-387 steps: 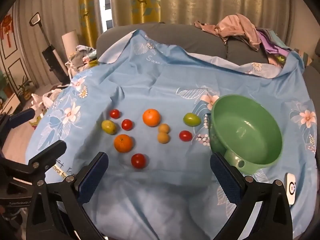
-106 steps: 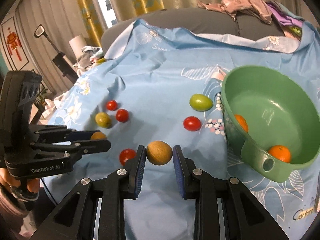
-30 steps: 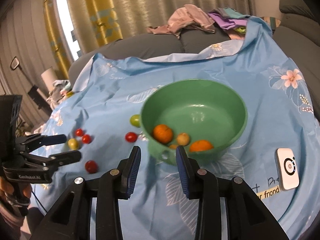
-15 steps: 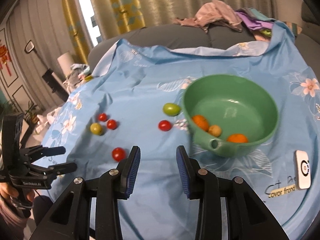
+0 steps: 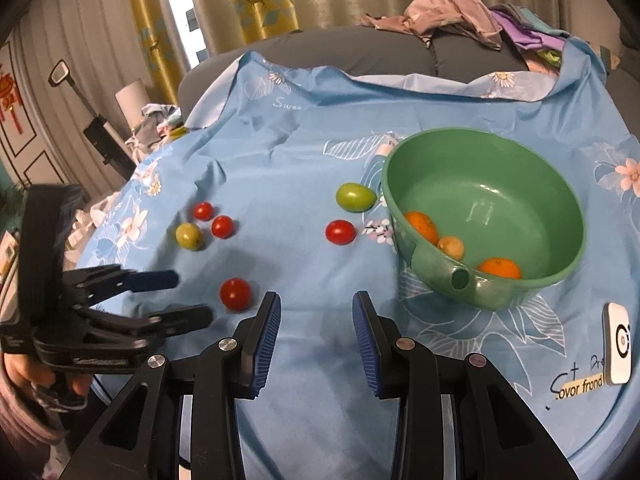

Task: Organize fruits
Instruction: 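Grasp a red cherry tomato with the left tool while the right tool grasps another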

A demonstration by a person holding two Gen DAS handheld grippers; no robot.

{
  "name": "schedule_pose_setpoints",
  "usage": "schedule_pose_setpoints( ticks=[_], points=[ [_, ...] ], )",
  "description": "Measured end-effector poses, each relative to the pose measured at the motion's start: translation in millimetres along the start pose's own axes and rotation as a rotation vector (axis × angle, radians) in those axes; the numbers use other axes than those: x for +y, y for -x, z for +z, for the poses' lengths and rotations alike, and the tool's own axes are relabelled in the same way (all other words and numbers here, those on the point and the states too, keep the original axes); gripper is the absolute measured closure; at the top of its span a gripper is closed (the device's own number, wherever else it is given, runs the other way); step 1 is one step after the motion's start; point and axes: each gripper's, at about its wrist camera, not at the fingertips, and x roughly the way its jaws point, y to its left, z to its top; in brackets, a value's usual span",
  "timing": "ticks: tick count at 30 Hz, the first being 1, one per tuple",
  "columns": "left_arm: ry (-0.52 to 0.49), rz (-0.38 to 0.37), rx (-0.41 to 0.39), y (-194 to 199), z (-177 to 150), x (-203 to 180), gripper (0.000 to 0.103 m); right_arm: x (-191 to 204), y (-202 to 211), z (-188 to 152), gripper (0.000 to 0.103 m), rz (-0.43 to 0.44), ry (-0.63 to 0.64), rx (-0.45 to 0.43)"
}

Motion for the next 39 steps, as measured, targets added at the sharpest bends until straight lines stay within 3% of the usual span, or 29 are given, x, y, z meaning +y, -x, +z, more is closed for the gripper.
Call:
schedule_pose_setpoints(
  ticks=[9, 14, 23, 30, 39],
  points=[
    [-0.031, -0.008, 0.035, -27, 3, 3, 0.071, -5, -18, 3, 0.066, -0.002, 0.003, 0.024],
    [-0.012, -0.032, 0.025, -25, 2, 9, 0.072, -4, -26, 5, 0.066, 0.001, 0.005, 0.039],
    [0.057, -0.058, -0.053, 11, 1, 33, 0.071, 9, -53, 21, 0.066, -0.023, 0.067, 0.052],
    [0.074, -0.084, -0.094, 23, 1, 42, 0.071, 24, -93, 45, 0.066, -0.13, 0.156, 0.062],
    [0.086, -0.125, -0.107, 23, 2, 51, 0.071, 24, -128, 57, 0.066, -0.289, 0.264, 0.171]
  ],
)
